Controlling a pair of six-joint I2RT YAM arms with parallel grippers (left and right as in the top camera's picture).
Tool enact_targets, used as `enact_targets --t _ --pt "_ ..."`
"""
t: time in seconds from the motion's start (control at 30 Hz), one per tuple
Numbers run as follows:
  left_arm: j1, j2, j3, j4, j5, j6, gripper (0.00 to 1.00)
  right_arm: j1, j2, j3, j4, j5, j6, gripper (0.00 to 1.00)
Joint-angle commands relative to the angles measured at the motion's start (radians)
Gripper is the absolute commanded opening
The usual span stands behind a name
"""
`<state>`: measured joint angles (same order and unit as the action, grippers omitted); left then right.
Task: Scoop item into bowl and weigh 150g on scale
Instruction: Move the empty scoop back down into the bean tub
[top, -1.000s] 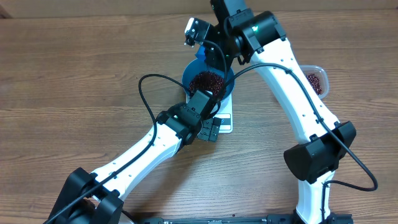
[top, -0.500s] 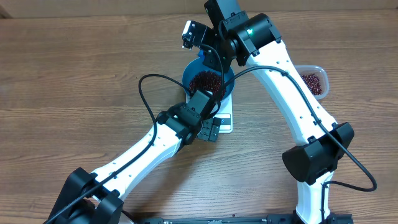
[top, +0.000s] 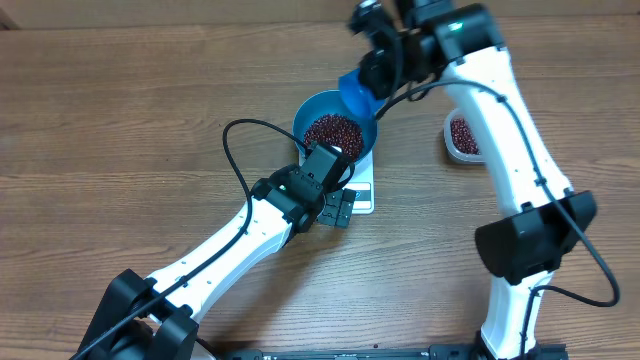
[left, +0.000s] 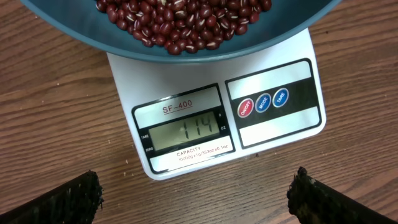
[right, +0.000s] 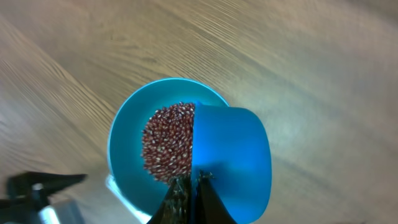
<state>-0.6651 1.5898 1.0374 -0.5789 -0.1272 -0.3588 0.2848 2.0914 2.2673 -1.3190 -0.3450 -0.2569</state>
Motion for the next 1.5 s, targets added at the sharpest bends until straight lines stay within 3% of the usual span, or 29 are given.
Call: enact_targets --t 0.0,0.3,0.53,0.87,1.17,1.47 --pt "0.005 0.005 -0.001 0.000 -0.004 0.023 1.00 -0.145 -0.051 0.039 -0.021 -0.190 0.190 0.04" --pt "0.005 0.005 -0.001 0.001 -0.003 0.023 0.99 -0.428 -0.051 0.038 -0.096 -0.257 0.208 0.04" --pt "0.005 0.005 -0.001 0.001 -0.003 0.023 0.99 -0.516 -0.051 -0.007 -0.161 0.007 0.208 0.04" --pt "0.005 0.005 -0.001 0.002 -0.004 0.023 0.99 -0.464 -0.051 -0.167 -0.096 0.290 0.208 0.04" --pt "0.005 0.005 -0.001 0.002 -0.004 0.023 0.99 -0.373 -0.050 -0.303 0.029 0.421 0.197 0.04" --pt "0.005 0.005 -0.001 0.002 -0.004 0.023 0.99 -0.318 -0.047 -0.433 0.103 0.431 0.198 0.04"
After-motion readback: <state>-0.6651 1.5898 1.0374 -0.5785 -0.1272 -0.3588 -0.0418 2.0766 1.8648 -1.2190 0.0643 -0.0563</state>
